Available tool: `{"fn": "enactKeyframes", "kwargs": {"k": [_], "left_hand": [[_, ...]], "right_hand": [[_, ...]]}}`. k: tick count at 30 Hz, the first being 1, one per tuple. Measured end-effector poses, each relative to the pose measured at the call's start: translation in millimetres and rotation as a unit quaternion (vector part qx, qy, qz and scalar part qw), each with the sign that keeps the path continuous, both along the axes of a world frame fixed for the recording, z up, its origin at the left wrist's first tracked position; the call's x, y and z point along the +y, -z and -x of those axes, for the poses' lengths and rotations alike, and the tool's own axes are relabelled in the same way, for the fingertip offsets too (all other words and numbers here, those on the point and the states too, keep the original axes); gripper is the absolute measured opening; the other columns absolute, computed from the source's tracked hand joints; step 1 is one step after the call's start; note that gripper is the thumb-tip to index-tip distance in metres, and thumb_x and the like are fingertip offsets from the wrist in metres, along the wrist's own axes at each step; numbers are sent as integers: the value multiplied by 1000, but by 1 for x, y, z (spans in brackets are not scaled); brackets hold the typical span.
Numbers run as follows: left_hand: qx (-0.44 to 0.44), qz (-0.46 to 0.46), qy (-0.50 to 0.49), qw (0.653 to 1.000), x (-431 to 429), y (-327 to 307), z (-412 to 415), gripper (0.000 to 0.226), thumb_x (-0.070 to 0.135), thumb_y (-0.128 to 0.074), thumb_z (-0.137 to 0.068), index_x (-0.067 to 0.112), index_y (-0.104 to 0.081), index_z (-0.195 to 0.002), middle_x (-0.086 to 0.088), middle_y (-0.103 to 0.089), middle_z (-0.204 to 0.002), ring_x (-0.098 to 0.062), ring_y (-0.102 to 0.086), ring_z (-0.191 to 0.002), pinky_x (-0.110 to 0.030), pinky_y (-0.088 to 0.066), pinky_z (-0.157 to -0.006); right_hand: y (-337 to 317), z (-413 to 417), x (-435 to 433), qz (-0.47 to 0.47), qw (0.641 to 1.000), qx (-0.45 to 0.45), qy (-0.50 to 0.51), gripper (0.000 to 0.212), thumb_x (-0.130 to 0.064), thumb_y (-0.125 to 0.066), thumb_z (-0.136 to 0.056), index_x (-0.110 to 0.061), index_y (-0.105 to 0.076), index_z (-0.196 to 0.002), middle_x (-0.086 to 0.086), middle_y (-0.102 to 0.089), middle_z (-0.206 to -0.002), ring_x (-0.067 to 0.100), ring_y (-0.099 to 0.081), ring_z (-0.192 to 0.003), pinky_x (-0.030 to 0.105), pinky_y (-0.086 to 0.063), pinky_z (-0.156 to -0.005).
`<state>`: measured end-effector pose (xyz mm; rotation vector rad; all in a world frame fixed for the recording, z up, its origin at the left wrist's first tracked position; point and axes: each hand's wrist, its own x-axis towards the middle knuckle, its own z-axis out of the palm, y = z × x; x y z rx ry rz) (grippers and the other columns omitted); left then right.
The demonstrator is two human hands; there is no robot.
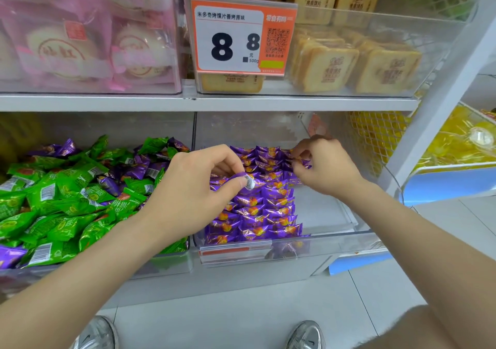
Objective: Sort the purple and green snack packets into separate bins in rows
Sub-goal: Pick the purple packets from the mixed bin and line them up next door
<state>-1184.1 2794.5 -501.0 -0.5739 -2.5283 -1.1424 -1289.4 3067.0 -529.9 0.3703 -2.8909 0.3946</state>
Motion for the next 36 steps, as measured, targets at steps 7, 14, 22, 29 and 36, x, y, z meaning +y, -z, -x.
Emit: {"fn": "enactKeyframes", "kwargs": {"k": [7,14,22,29,36], "left_hand": [[86,-3,53,995,5,-4,-3,6,17,-77,-92,16,-75,-98,13,-77,-104,-5,-72,-103,-33,-58,-86],[134,149,41,979,5,7,-2,16,13,-69,-97,24,-67,-108,13,-70,-114,-20,-68,-103,-39,-48,-92],[107,208,54,971,16,15,-14,15,35,-54,-100,30,-63,-111,13,-68,-97,-15,-65,-85,-41,-52,-76],[109,273,48,954,17,17,-13,22,41,-50,-98,28,-66,-89,9,-63,-78,-18,-61,-73,-41,-51,-72],[95,294,44,950,17,18,-12,22,43,-50,-96,30,-65,-86,11,-64,-76,-17,-59,-67,-37,-51,-70]], "right_hand": [[-50,-67,-44,373,852,-344,-128,40,-34,-43,-113,-12,-76,-114,10,-78,-104,27,-69,-78,40,-49,-73],[-43,-61,-20,430,796,-404,-134,24,-9,-70,-98,-6,-74,-121,34,-67,-107,28,-65,-92,46,-56,-92],[-27,-29,28,215,975,-62,5,20,-15,-87,-83,-21,-80,-101,-5,-79,-90,5,-74,-84,31,-61,-92],[-2,-16,41,-13,998,-52,-25,15,-21,-86,-81,-22,-83,-96,-9,-74,-83,3,-65,-72,27,-56,-84],[22,2,32,-37,998,-50,-30,19,-27,-86,-83,-24,-83,-102,-2,-79,-94,13,-63,-77,41,-61,-82]]}}
